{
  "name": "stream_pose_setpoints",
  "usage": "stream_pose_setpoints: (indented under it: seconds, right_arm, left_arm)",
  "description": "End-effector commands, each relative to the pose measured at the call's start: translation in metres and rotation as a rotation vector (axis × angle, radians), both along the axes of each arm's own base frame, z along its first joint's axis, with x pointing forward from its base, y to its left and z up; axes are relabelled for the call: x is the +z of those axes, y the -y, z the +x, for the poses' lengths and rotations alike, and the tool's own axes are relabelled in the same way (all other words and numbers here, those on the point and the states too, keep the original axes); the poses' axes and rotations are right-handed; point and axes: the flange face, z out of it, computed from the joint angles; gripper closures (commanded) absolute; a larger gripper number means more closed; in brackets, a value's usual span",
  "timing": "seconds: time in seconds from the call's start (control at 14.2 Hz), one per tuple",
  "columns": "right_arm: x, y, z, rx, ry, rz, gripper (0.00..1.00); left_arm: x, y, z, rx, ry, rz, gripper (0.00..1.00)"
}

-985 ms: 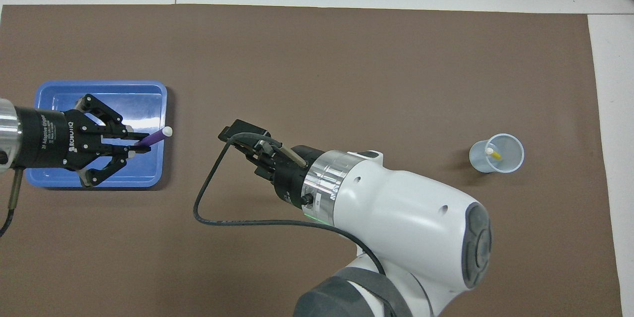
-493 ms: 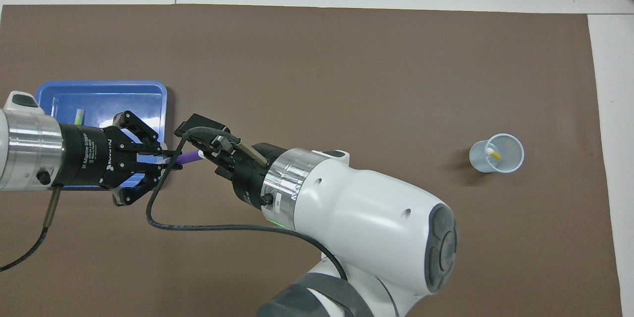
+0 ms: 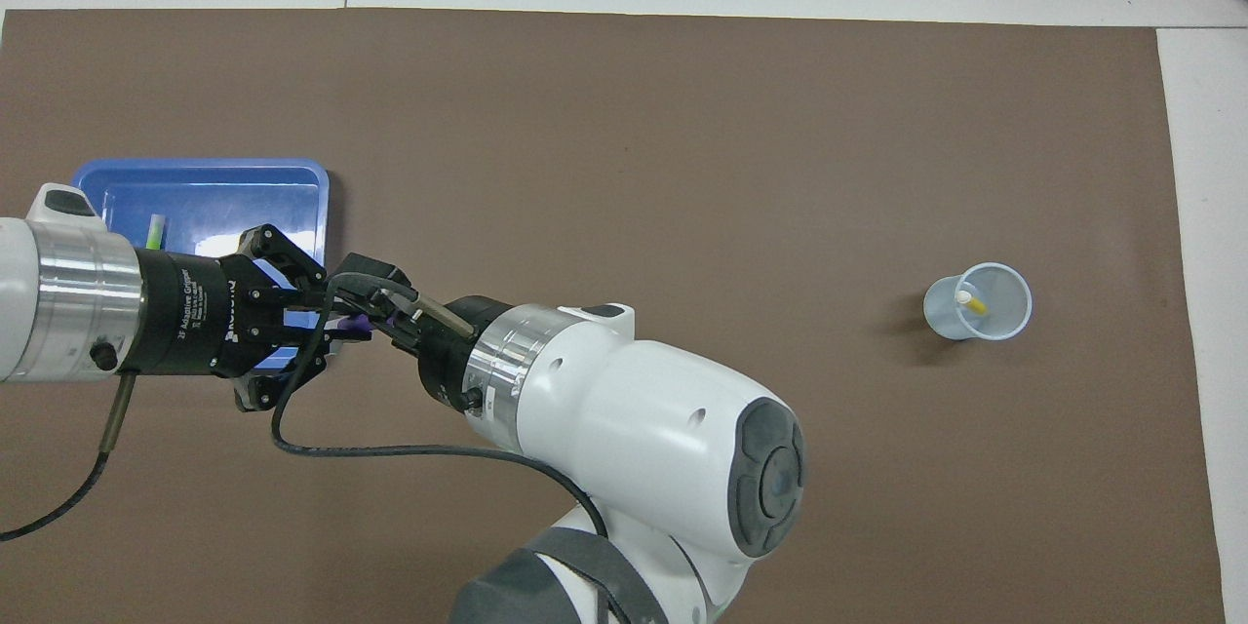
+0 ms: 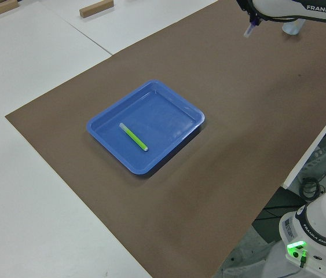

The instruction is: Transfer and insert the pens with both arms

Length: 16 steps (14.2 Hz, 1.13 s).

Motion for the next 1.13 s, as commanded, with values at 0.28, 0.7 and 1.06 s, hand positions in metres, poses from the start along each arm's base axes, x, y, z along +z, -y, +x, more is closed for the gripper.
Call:
stream_pose_setpoints:
  seconds: [0.28,0.7,1.06]
  right_arm:
    - [0.0014,0.0059,0.0019,0.095,0.013,-0.111,0.31]
    - [0.0016,0.0072,0.0025,0.098,0.011,-0.115,0.62]
    - [0.0026,0.0068,0.0015,0.101,0.014,-0.115,0.94]
  left_arm:
    - [0.001,-0.0014,-0.0106,0.011,-0.008,-0.012,1.0]
    - [0.0023,-0.0036,-0.0109,0.014,-0.005,-0.012,1.0]
    - [0.0021,-0.0049,-0.0108,0.015,-0.008,-0.012,1.0]
